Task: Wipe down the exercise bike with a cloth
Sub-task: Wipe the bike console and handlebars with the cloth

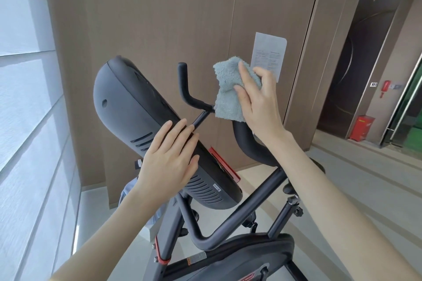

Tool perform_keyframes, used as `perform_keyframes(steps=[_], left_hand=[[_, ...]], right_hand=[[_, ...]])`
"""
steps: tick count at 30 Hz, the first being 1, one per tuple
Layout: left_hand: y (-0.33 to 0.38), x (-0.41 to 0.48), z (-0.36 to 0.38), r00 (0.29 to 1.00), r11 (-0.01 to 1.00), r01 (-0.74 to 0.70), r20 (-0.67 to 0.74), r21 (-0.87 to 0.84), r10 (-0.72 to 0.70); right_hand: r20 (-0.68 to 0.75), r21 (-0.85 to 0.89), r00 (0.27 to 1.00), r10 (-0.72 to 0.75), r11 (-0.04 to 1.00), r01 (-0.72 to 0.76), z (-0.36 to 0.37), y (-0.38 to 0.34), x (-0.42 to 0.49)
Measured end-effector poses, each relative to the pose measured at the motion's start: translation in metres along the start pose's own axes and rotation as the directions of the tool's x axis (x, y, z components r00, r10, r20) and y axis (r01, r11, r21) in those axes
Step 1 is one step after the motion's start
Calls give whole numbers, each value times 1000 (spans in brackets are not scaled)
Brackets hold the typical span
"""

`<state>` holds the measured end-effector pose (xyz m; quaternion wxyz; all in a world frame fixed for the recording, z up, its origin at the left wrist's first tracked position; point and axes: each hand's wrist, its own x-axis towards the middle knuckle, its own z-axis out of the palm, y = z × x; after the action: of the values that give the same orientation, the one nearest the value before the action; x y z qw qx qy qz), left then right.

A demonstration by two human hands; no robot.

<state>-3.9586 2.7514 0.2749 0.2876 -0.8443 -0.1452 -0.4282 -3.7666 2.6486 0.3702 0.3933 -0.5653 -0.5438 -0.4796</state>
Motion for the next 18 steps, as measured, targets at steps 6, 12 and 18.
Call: perform_keyframes(steps=[6, 12, 18], left_hand=[[2, 2, -3, 1000, 1000, -1, -10, 0, 1], [6, 3, -3, 1000, 1000, 18, -11, -5, -18], [4, 3, -4, 1000, 1000, 19, 20, -3, -19]], right_hand=[[105, -3, 991, 81, 997, -81, -10, -1, -71], [133, -17, 984, 118, 993, -116, -16, -7, -76], [83, 156, 955, 285, 943, -295, 2, -10, 0]])
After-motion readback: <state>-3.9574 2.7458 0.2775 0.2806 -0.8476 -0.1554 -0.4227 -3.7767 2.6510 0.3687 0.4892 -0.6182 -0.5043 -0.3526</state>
